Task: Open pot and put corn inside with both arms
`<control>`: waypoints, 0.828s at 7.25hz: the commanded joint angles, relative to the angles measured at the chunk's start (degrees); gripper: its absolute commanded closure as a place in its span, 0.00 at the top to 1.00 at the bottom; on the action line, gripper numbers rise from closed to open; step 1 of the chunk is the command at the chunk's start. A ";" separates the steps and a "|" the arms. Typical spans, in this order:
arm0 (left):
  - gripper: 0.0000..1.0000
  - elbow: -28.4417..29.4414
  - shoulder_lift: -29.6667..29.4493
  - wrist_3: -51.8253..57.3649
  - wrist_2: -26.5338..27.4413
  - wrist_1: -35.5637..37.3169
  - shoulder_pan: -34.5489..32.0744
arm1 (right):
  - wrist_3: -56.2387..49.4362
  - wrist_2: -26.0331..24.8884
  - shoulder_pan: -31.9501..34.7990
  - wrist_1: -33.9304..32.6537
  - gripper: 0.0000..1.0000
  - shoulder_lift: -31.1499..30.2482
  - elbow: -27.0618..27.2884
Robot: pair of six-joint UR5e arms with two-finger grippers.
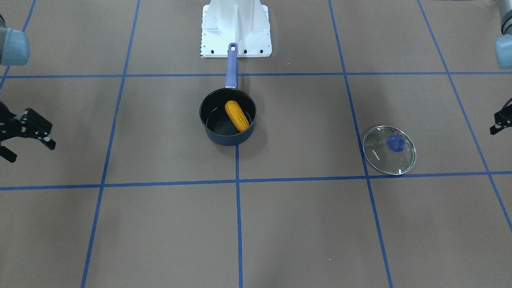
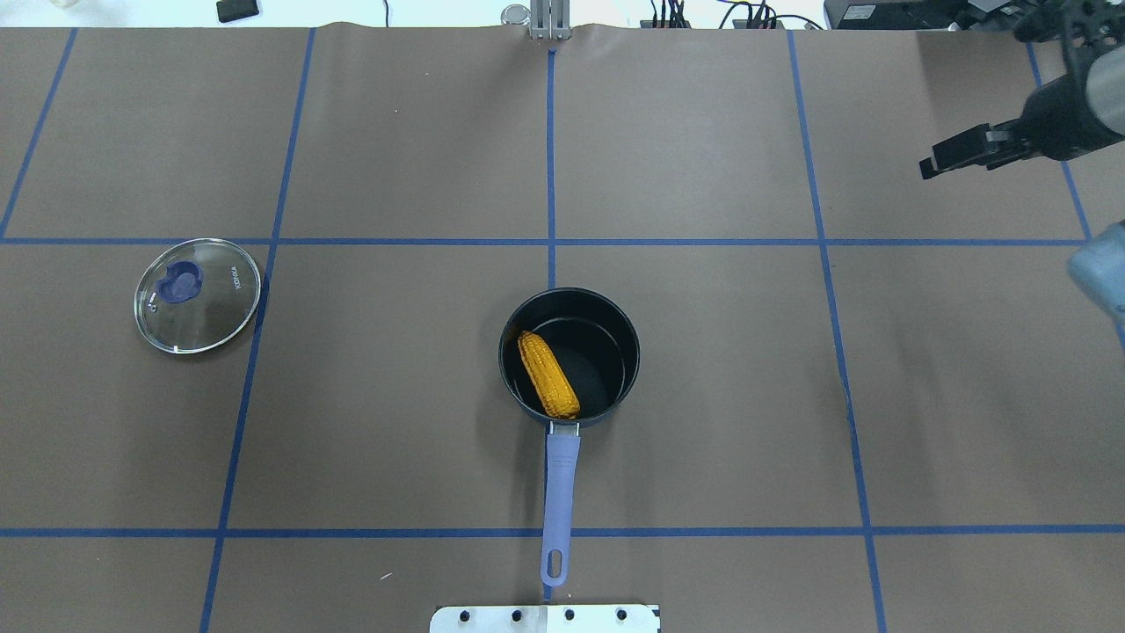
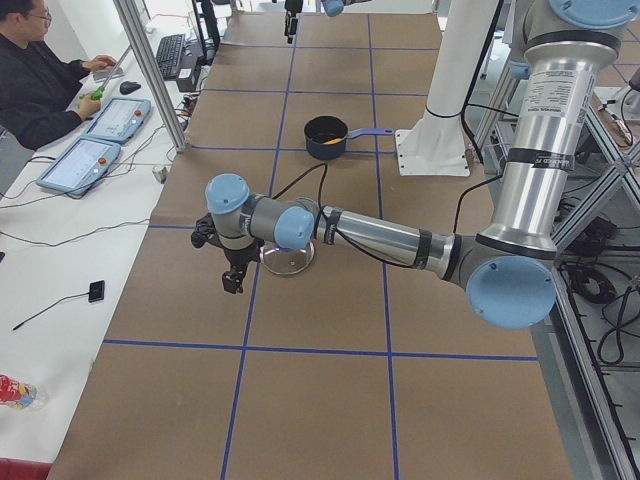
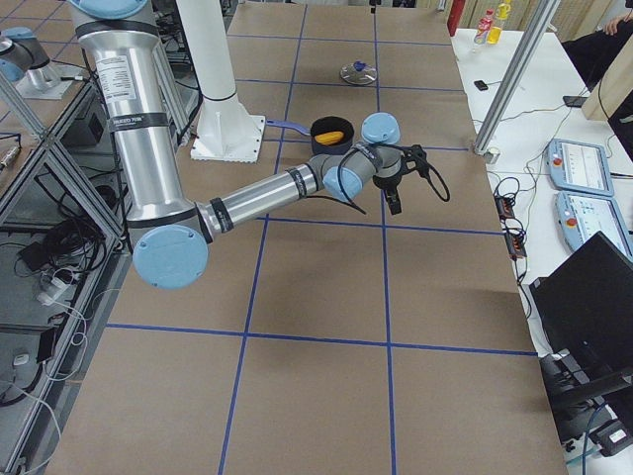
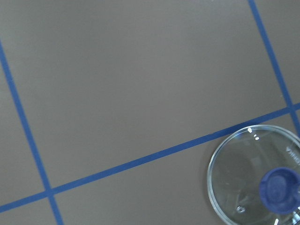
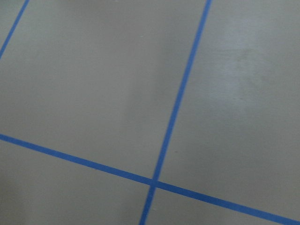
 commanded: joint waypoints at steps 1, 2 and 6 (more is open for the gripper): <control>1.00 0.13 1.68 3.20 0.00 0.15 -3.52 | -16.24 2.22 9.81 -13.65 1.00 -2.78 0.79; 1.00 0.04 3.26 3.20 0.09 0.06 -3.96 | -29.85 1.09 13.95 -21.49 1.00 -4.79 0.62; 1.00 0.13 6.78 -0.12 -0.17 1.29 -4.40 | -33.24 -1.38 17.15 -25.44 1.00 -15.16 1.75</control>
